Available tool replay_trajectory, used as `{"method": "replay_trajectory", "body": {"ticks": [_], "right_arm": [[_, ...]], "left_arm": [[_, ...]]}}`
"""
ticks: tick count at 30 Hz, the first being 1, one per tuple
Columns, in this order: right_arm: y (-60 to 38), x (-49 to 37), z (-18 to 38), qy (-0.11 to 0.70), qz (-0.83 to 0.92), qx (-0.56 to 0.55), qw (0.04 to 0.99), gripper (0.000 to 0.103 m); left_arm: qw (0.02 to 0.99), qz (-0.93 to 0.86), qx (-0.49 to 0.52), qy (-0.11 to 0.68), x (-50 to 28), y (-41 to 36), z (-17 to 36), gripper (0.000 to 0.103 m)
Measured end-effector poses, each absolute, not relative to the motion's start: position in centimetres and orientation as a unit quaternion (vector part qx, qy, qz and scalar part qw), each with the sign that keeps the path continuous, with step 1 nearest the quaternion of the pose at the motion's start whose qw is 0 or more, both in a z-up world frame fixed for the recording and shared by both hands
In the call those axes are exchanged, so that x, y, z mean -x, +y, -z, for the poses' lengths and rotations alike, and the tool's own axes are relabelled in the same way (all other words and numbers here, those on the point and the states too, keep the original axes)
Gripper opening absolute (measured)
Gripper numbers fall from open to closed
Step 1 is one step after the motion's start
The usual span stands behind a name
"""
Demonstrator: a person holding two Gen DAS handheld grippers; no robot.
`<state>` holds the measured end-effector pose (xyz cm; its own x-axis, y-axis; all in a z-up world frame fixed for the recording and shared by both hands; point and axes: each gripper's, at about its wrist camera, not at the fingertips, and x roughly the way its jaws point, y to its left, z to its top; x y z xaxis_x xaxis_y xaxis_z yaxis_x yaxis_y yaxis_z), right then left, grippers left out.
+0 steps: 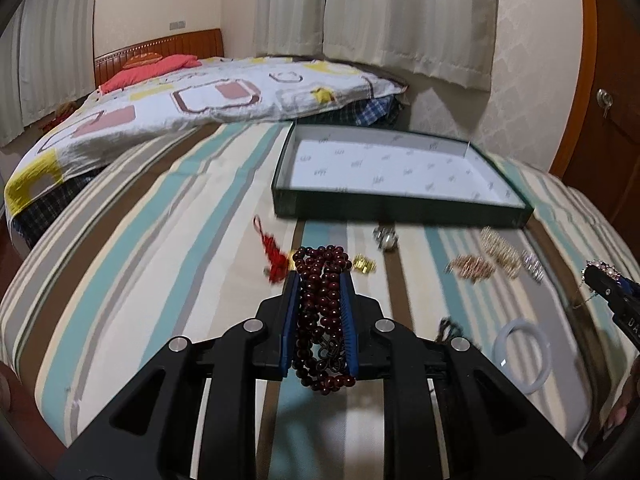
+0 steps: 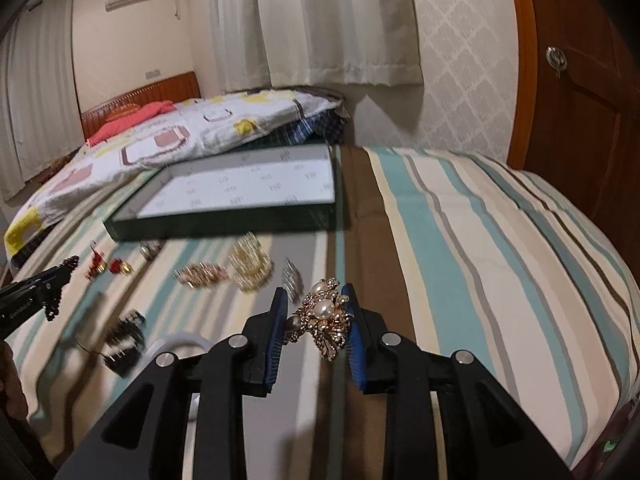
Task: Organize jewelry
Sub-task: 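Carry the bracelet and brooch into the green box and open both tools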
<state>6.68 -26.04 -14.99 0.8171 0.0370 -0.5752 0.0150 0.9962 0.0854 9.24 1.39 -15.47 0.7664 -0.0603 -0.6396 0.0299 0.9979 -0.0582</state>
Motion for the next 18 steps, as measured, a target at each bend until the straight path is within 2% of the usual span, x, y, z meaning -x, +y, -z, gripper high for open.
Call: {"method": "replay_trajectory", "body": {"ticks": [11, 18], "right_arm": [[-25.0, -12.1, 10.6, 0.242, -0.030, -0.035, 0.969, 0.028], [-24.6, -17.5, 9.8, 0.225, -0.041, -0.038, 0.973, 0.028]], "left_arm": [[0.957, 0.038, 0.028, 0.288, -14.2, -0.5, 11.0, 0.019], [0.959, 0.039, 0.028, 0.279, -20.3, -1.4, 10.7, 0.019]]}}
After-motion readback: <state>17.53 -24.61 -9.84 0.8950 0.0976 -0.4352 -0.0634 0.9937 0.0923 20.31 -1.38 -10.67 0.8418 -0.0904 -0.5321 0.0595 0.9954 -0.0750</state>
